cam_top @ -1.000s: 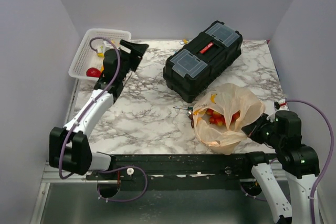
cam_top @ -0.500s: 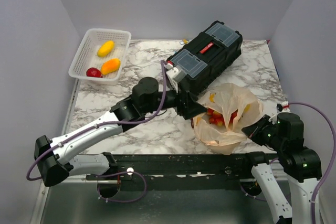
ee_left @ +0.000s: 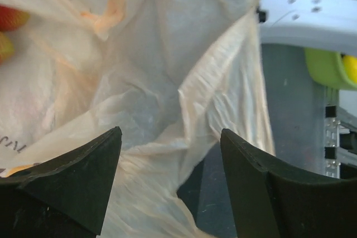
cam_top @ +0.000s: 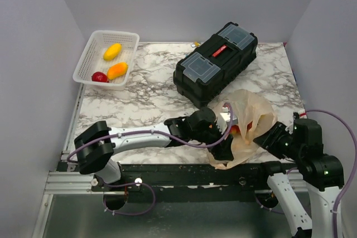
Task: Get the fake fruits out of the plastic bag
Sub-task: Adjust the plastic bag at the center of the board.
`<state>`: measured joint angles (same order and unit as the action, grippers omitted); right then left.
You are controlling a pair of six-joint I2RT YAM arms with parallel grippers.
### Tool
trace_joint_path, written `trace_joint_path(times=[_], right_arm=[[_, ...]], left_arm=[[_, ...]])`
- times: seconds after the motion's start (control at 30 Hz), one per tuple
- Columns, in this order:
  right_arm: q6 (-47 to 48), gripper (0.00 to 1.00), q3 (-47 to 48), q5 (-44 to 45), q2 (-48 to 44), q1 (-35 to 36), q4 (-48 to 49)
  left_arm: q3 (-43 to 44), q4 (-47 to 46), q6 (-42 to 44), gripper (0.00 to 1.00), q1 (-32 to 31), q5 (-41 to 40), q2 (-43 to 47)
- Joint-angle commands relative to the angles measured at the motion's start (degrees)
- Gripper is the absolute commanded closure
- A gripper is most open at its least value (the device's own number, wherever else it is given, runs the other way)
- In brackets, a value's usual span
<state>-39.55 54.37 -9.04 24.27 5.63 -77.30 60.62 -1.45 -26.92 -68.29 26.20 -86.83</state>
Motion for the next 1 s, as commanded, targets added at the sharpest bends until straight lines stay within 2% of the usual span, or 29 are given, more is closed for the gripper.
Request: trace_joint_path(times=[0.0, 0.07, 0.17, 0.37, 0.43, 0.53, 0.6, 0.7, 0.77, 0.8, 0.97], right_arm=[[0.2, 0.47, 8.9, 5.2, 2.1, -0.1, -0.3], [0.1, 0.44, 11.5, 5.7, 3.2, -0.1, 1.5], [-0.3, 0.44, 12.2, 4.0, 4.6, 0.0, 5.5], [-4.0, 0.49, 3.9, -2.4, 5.7, -0.1, 16.8], [-4.0, 0.53, 0.2, -7.1, 6.2, -0.1, 21.2], [-3.3, 0.52, -2.7, -16.1, 6.0, -0.1, 27.6], [-4.0, 0.53, -4.4, -16.7, 5.0, -0.1, 30.0], [-4.2, 0.73, -7.0, -19.5, 6.6, -0.1, 30.7], [-4.8, 0.75, -9.8, -22.3, 8.2, -0.1, 31.6], [-5.2, 0.75, -10.9, -21.5, 8.6, -0.1, 30.8], [-5.4, 0.75, -13.2, -5.1, 7.6, -0.1, 20.4]], left_arm=[[-3.7, -3.7, 2.0, 0.30, -1.0, -2.6, -5.6], [-5.0, -4.7, 1.6, 0.31, -1.0, -3.3, -7.1], [-6.3, -5.6, 0.4, 0.31, -1.3, -4.3, -7.9], [-11.9, -13.6, -2.0, 0.31, -2.0, -7.9, -6.5], [-12.1, -14.1, -1.7, 0.31, -2.2, -8.8, -6.8], [-11.1, -13.1, -0.7, 0.31, -2.5, -9.8, -7.2], [-11.1, -13.9, -0.5, 0.30, -2.8, -10.6, -7.3], [-11.5, -15.1, 0.1, 0.30, -3.1, -12.1, -7.0], [-11.3, -15.0, 0.3, 0.30, -3.1, -12.9, -7.1], [-11.4, -15.0, 0.3, 0.30, -3.1, -13.0, -7.0], [-11.7, -15.1, 0.5, 0.30, -3.4, -13.2, -6.8]])
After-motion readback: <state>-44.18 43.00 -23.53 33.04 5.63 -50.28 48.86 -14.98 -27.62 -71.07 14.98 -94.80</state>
